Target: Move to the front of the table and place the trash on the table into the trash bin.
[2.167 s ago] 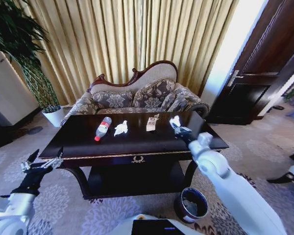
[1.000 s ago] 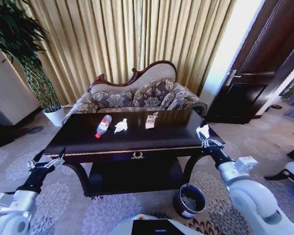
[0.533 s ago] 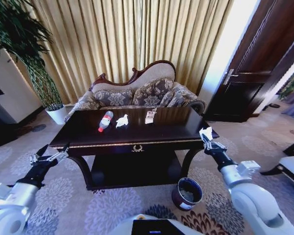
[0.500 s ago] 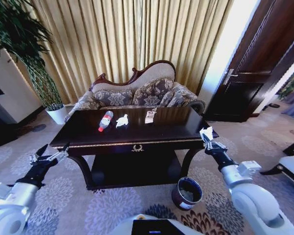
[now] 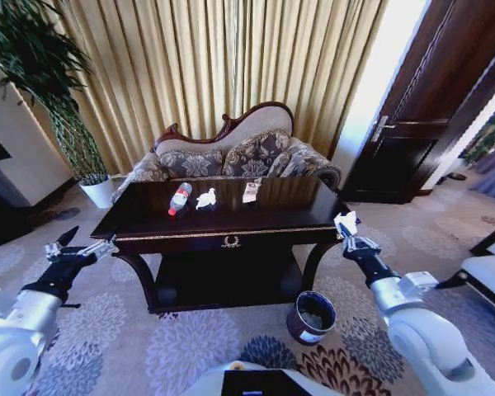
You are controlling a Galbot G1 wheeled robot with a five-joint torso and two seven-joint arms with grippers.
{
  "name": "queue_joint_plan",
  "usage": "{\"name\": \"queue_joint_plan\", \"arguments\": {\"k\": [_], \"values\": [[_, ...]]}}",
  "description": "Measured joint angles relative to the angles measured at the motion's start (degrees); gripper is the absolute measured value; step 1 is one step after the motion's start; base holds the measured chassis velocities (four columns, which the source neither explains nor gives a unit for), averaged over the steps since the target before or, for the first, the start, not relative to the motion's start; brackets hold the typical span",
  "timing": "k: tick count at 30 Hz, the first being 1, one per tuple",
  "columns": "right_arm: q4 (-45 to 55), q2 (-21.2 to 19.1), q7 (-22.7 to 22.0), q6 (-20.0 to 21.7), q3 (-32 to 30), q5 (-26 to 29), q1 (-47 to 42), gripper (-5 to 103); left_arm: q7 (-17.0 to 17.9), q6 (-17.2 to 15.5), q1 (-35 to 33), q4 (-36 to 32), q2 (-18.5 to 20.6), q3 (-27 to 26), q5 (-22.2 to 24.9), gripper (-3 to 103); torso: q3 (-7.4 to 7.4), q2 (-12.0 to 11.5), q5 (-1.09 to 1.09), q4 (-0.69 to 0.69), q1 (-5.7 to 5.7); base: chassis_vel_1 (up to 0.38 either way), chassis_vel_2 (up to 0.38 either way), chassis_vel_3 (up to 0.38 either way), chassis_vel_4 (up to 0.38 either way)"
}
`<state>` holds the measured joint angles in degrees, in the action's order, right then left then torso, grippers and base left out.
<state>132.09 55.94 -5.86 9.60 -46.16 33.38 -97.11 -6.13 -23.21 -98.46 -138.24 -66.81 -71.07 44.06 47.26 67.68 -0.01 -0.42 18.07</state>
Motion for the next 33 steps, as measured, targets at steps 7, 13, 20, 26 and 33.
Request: {"name": "queue_joint_plan", "arguments": {"k": [7, 13, 20, 26, 33], "values": [[-10.8, -1.8, 0.3, 2.2, 4.7, -1.5, 1.9, 0, -0.7, -1.3, -0.1, 4.5, 1.2, 0.3, 0.8, 100, 0.01, 0.0, 0.02, 0.0, 0.02, 0.0, 0.0, 0.0, 0.0], [-19.1, -2.0, 1.2, 3.1, 8.3, -3.0, 4.0, 0, -1.3, -2.6, 0.0, 9.0, 2.0, 1.3, 0.9, 100, 0.01, 0.0, 0.0, 0.0, 0.02, 0.0, 0.0, 0.0, 0.0], [-32.8, -0.5, 3.1, 3.9, 14.7, -7.5, 9.3, 0, -2.0, -1.3, -0.2, 8.5, 1.9, 0.6, 1.9, 100, 0.01, 0.0, 0.04, -0.02, 0.02, 0.0, 0.0, 0.0, 0.0], [-49.1, 4.4, 2.9, 3.9, 20.8, -12.1, 20.4, 0, -0.7, -1.2, 0.1, 5.5, 2.5, -0.9, 4.2, 100, 0.01, 0.0, 0.01, 0.01, 0.01, 0.0, 0.0, 0.0, 0.0], [-57.6, 6.6, 2.1, 3.9, 22.0, -16.5, 24.0, 0, 0.0, -1.2, 0.1, 3.6, 3.5, -2.6, 4.9, 100, 0.01, 0.0, 0.02, -0.01, 0.01, 0.0, 0.0, 0.0, 0.0]]}}
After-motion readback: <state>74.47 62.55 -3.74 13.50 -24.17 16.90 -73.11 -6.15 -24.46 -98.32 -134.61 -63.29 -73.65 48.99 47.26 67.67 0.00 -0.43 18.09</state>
